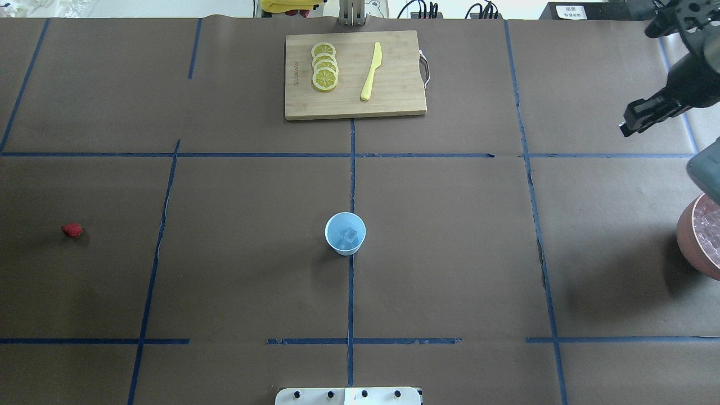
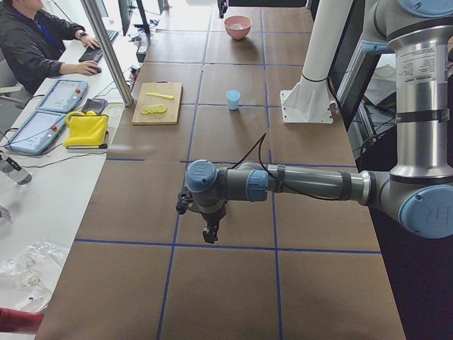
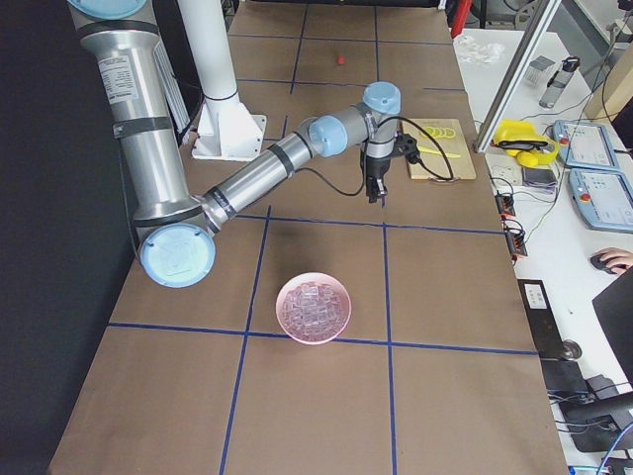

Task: Put ice and strawberries in cup
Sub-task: 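Carry the ice cube with the right gripper over the cup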

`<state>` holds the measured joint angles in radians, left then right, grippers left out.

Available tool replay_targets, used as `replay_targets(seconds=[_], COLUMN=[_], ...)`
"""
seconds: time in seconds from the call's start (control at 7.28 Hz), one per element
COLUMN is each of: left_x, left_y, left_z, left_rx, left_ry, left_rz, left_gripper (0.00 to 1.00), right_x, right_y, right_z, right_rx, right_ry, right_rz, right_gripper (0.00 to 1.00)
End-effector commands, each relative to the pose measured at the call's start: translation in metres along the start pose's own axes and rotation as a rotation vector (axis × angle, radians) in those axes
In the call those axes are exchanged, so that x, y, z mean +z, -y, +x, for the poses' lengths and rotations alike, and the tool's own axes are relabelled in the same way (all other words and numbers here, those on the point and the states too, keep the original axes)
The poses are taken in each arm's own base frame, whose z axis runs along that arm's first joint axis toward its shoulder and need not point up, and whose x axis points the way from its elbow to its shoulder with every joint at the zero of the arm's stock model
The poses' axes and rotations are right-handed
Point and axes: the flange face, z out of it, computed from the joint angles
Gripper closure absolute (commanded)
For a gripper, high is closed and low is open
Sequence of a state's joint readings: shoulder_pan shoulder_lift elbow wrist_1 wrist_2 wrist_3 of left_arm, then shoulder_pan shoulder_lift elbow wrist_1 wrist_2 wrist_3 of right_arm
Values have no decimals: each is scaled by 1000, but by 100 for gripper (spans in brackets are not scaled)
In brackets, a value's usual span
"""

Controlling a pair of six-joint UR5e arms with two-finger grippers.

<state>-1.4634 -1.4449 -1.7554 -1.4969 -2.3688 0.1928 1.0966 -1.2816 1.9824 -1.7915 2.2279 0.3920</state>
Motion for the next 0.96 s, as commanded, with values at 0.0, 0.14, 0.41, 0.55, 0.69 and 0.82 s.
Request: replay_targets(seconds=[0.0, 0.14, 0.41, 0.55, 0.69, 0.82], left_x=[-3, -4, -2, -1, -1, 1], left_y=[2, 2, 2, 2, 2, 1], left_z=[3, 4, 2, 1, 2, 0], left_rx=[5, 5, 2, 0, 2, -1], left_ry=[0, 0, 0, -1, -1, -2], left_rz=[7, 7, 4, 2, 1, -2], left_gripper=[0, 0, 0, 0, 0, 0], right_x=[16, 26, 45, 61, 79, 93], right_y=[31, 35, 34, 27, 17, 12], right_z=[-143, -200, -315, -363, -394, -420], right_rx=[112, 141, 228, 257, 265, 276], right_ry=[44, 42, 31, 11, -11, -33], right_rz=[-6, 3, 35, 47, 50, 62], right_gripper=[100, 100, 100, 100, 100, 100])
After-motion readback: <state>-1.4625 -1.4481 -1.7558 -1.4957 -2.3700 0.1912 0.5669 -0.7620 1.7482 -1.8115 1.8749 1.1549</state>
